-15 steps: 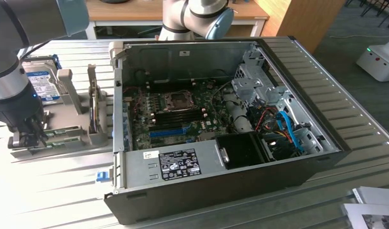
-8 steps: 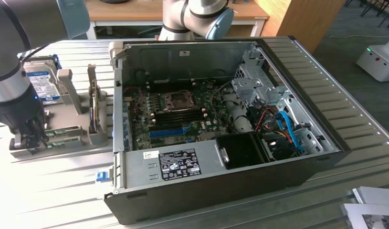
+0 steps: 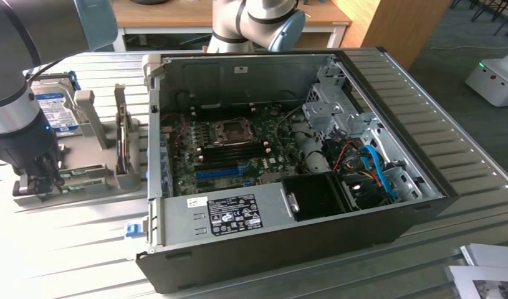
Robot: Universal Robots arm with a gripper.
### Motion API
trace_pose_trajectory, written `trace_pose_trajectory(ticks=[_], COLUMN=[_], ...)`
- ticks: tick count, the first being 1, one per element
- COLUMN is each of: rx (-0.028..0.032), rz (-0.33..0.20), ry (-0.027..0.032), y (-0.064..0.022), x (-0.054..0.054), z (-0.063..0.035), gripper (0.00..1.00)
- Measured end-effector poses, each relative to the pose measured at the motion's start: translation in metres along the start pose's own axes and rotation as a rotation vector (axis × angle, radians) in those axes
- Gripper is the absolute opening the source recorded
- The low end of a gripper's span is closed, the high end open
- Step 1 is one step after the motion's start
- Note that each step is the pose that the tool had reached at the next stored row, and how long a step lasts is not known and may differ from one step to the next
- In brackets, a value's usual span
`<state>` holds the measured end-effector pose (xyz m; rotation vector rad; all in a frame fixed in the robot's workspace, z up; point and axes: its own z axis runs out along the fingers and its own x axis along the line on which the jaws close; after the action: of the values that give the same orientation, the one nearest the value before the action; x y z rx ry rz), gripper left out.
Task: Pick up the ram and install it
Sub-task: 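Pick up the ram and move it above insertion slot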
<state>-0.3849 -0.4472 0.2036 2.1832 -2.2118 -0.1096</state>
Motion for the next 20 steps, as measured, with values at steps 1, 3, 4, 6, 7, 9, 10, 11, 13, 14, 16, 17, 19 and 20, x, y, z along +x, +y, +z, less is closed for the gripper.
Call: trace_pose_trajectory(ticks=[1, 3, 4, 6, 7, 9, 10, 11, 13, 14, 16, 17, 19, 20], rx=[-0.0002, -0.0003, -0.0004, -0.0002, -0.0001, -0.0002, -0.0002, -0.0003, -0.0003, -0.0003, -0.0002, -0.0003, -0.0003, -0.0002], rz=[0.0, 0.0, 0.0, 0.0, 0.0, 0.0, 0.0, 0.0, 0.0, 0.0, 0.0, 0.0, 0.0, 0.0], ry=[0.0002, 0.0002, 0.0003, 0.0002, 0.0001, 0.0001, 0.0002, 0.0002, 0.0002, 0.0002, 0.0002, 0.0002, 0.0002, 0.0002], y=[0.0, 0.0, 0.0, 0.0, -0.0001, -0.0001, -0.0001, -0.0001, -0.0001, -0.0001, -0.0001, -0.0001, -0.0001, -0.0001], x=[0.0, 0.0, 0.0, 0.0, 0.0, 0.0, 0.0, 0.0, 0.0, 0.0, 0.0, 0.0, 0.0, 0.0], z=[-0.0001, -0.0001, -0.0001, 0.0006, 0.0011, 0.0015, 0.0015, 0.0015, 0.0015, 0.0015, 0.0015, 0.0015, 0.0015, 0.0015], gripper=[0.24, 0.24, 0.24, 0.24, 0.24, 0.24, 0.24, 0.24, 0.24, 0.24, 0.24, 0.24, 0.24, 0.24])
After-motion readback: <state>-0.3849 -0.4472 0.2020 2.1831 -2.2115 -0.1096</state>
